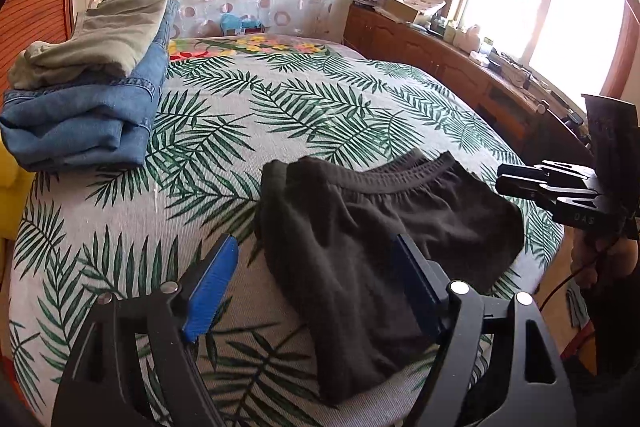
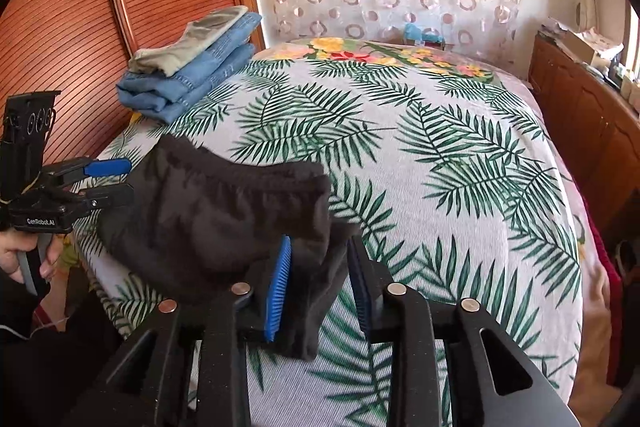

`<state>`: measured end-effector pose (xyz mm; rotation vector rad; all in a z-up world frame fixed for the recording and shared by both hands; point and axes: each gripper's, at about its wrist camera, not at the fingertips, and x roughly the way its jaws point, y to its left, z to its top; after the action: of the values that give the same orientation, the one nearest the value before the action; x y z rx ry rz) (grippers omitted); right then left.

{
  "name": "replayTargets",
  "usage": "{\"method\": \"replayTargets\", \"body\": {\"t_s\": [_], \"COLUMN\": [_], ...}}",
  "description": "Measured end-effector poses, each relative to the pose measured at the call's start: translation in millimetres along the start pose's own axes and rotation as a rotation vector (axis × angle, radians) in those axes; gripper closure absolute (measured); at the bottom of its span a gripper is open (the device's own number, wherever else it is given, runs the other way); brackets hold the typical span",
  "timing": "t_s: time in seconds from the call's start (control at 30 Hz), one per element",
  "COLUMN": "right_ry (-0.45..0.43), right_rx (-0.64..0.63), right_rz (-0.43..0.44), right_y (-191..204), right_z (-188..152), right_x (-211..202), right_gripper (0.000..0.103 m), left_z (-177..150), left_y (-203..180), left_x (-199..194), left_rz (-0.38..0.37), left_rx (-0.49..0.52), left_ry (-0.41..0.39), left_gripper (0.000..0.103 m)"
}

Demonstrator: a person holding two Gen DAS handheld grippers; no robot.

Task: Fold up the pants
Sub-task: 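Close the left gripper on the shorts' folded edge while the right gripper holds the waistband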

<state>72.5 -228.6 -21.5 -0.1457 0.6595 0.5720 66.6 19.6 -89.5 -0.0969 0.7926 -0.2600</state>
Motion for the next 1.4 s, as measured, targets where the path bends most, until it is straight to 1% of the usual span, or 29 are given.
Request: {"method": "replayTargets", "body": {"t_s": [0.2, 0.33, 0.4, 0.47, 0.5, 0.53, 0.6, 0.67, 0.8, 0.9, 0.97, 1.0, 1.03, 1.07, 1.1, 1.13, 1.33, 1.4], "right_ry": [0.024, 0.048, 0.056, 0.059, 0.053, 0.035, -0.010, -0.034, -0.036, -0.019, -0.014, -0.011, -0.009, -0.005, 0.000, 0.005, 0.056, 0.050], "right_rx": [0.044, 0.062, 0.066, 0.056, 0.045, 0.035, 0.037, 0.045, 0.049, 0.065, 0.068, 0.072, 0.076, 0.081, 0.086, 0.090, 0.107, 0.101], "right_rz": [0.031, 0.041, 0.060, 0.081, 0.084, 0.077, 0.067, 0.061, 0.049, 0.028, 0.014, 0.020, 0.022, 0.016, 0.011, 0.009, -0.001, -0.010], "right_y": [-10.6, -15.2, -14.8, -12.8, -10.9, -8.9, -7.3, -6.2, -7.1, -10.8, -8.7, -8.2, -7.4, -7.3, -7.3, -9.5, -11.8, -9.9], "right_z": [13.2, 21.3, 25.6, 30.5, 33.2, 35.6, 41.0, 44.6, 39.0, 34.0, 30.6, 28.1, 27.0, 23.3, 20.6, 16.9, 3.2, 2.5], "right_x": [29.2, 52.0, 59.9, 66.7, 69.0, 69.0, 68.1, 66.7, 63.0, 60.9, 56.0, 53.4, 50.3, 47.9, 44.1, 37.4, 35.3, 35.7], "right_gripper": [0.070, 0.071, 0.071, 0.091, 0.095, 0.097, 0.097, 0.097, 0.097, 0.092, 0.085, 0.076, 0.066, 0.062, 0.055, 0.051, 0.050, 0.050], "left_z": [8.6, 10.2, 11.0, 11.4, 11.9, 12.4, 12.8, 12.6, 10.4, 10.6, 9.9, 9.6, 9.5, 9.3, 9.5, 9.7, 8.8, 8.8], "left_y": [3.7, 4.7, 5.5, 6.2, 7.0, 7.7, 8.8, 10.4, 15.4, 15.5, 15.3, 15.0, 14.9, 14.7, 14.7, 14.6, 13.9, 14.0], "left_x": [18.9, 23.9, 24.6, 25.0, 25.1, 25.2, 26.7, 29.7, 36.5, 36.4, 36.8, 36.8, 36.8, 36.8, 37.0, 37.2, 36.6, 36.8], "left_rz": [0.007, 0.016, 0.019, 0.021, 0.022, 0.022, 0.025, 0.029, 0.028, 0.030, 0.033, 0.034, 0.035, 0.037, 0.037, 0.038, 0.038, 0.040], "left_rx": [-0.002, 0.002, 0.000, -0.003, -0.005, -0.006, -0.007, -0.010, -0.023, -0.020, -0.016, -0.014, -0.013, -0.013, -0.012, -0.012, -0.010, -0.010], "left_ry": [0.023, 0.029, 0.029, 0.028, 0.027, 0.025, 0.025, 0.029, 0.047, 0.044, 0.042, 0.042, 0.041, 0.040, 0.039, 0.039, 0.037, 0.037], "left_gripper": [0.023, 0.023, 0.023, 0.023, 0.023, 0.023, 0.023, 0.023, 0.023, 0.023, 0.023, 0.023, 0.023, 0.023, 0.023, 0.023, 0.023, 0.023]}}
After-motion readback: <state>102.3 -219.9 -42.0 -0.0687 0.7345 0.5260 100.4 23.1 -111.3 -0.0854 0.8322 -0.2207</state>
